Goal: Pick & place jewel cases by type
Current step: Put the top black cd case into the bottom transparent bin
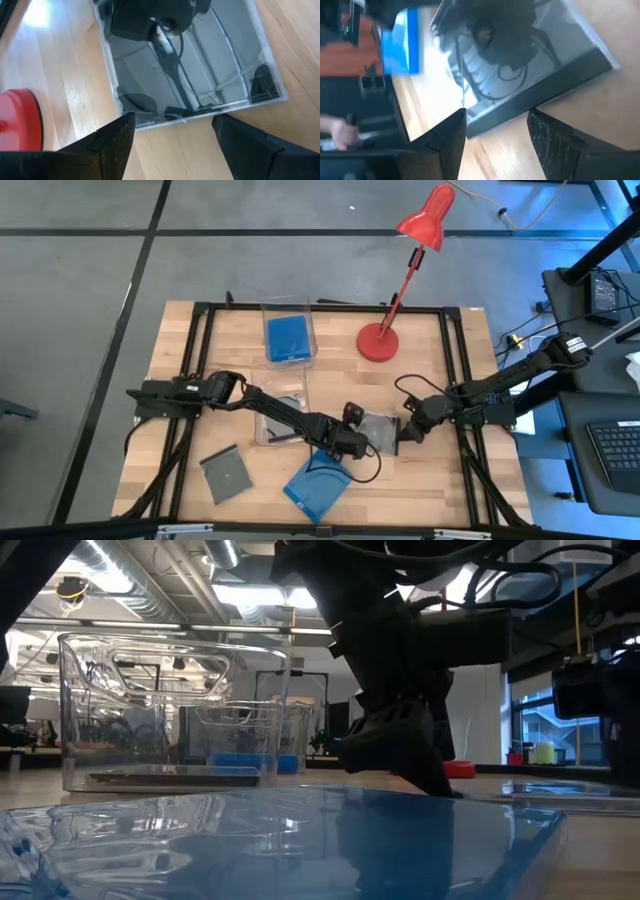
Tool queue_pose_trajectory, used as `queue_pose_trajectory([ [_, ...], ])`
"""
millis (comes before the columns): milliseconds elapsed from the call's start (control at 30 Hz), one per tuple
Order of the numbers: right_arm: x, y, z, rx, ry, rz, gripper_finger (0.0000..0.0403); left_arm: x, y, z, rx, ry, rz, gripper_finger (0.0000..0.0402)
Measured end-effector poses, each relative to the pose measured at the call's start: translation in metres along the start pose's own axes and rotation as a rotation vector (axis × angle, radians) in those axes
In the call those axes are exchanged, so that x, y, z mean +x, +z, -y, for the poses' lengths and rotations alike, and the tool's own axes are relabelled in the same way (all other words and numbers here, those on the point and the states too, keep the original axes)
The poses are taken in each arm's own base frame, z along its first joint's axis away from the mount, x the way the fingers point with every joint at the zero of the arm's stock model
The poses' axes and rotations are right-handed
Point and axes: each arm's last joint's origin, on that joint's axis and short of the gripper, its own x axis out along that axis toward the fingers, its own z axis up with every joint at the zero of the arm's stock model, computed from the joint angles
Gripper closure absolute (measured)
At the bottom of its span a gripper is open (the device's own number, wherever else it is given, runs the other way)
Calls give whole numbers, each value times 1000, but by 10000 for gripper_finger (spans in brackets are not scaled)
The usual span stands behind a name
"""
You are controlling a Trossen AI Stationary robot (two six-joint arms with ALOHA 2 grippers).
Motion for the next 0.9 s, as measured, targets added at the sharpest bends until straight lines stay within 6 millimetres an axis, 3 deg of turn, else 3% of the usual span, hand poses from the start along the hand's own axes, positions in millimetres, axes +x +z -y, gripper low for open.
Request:
queue_pose_trajectory([
  [267, 3, 0, 3, -27, -42, 1, 192, 1, -1, -1, -135, -88, 12, 130],
  [633, 4, 0, 4, -22, -54, -4, 192, -4, 1, -3, -192, -10, 10, 130],
  [900, 4, -1, 6, 125, -75, -14, 192, -13, 13, -2, -268, -54, 68, 130],
])
